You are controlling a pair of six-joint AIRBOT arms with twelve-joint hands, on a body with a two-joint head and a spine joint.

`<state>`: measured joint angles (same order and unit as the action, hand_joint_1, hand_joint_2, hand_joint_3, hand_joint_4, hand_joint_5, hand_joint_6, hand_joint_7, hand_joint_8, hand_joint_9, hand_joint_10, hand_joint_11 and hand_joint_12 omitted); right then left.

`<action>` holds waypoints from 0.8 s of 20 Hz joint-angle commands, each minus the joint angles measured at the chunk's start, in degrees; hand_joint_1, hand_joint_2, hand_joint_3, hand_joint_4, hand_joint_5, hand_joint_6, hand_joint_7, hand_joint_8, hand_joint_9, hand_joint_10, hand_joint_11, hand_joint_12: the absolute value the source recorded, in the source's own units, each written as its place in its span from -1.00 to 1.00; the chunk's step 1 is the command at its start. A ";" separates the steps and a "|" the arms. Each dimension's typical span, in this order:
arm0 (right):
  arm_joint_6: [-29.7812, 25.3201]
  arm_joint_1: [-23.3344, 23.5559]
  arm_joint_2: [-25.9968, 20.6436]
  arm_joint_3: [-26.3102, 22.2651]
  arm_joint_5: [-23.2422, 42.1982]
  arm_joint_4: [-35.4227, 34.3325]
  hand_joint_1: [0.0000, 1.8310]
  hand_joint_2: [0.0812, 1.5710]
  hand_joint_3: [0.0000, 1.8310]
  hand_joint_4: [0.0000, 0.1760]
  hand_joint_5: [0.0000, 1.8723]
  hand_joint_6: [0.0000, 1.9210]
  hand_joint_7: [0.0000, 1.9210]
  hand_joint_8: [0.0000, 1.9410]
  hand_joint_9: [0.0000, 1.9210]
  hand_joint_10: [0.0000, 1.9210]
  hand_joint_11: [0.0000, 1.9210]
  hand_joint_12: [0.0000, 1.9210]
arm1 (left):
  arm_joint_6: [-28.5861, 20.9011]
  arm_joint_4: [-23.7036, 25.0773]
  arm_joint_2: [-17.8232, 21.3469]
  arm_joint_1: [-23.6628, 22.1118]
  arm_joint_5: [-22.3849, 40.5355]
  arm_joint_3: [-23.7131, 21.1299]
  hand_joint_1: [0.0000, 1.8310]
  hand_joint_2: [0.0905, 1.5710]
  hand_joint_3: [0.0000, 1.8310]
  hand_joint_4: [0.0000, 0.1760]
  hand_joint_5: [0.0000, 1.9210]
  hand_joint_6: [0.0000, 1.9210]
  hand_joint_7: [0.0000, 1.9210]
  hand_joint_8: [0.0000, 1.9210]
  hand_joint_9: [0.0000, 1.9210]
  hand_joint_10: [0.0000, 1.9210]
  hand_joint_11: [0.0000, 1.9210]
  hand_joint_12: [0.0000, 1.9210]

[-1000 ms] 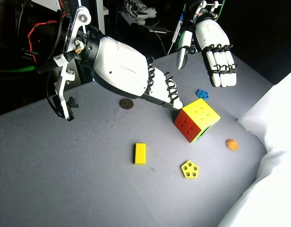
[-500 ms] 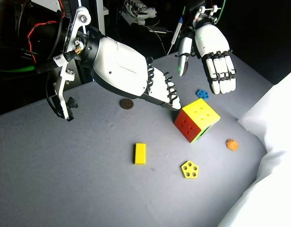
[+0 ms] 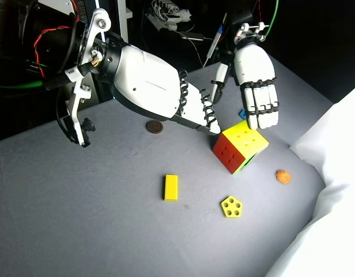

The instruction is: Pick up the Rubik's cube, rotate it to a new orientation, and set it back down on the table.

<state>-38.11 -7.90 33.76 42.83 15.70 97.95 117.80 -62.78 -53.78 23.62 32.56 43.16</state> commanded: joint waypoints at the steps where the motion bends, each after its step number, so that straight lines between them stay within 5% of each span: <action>1: -0.48 0.80 -0.33 0.02 -0.35 -1.87 -0.96 0.56 -1.00 -1.00 -0.89 -0.98 -0.89 -0.99 -0.92 -0.98 -1.00 -1.00 | 1.28 1.57 -0.39 -1.34 2.54 0.46 0.02 0.23 -1.00 -1.00 -1.00 -1.00 -1.00 -1.00 -0.98 -1.00 -1.00 -0.78; 16: -0.52 -1.08 2.05 0.07 -11.05 -1.91 -0.98 0.57 -1.00 -1.00 -0.93 -0.99 -0.88 -0.99 -0.95 -0.99 -1.00 -1.00 | 12.01 -14.68 -6.77 -5.43 1.37 8.14 0.10 0.25 -1.00 -1.00 -1.00 -1.00 -1.00 -1.00 -0.98 -1.00 -1.00 -0.82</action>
<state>-38.15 -9.54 36.05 42.87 6.07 97.10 129.47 -79.79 -60.73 18.83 31.88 51.22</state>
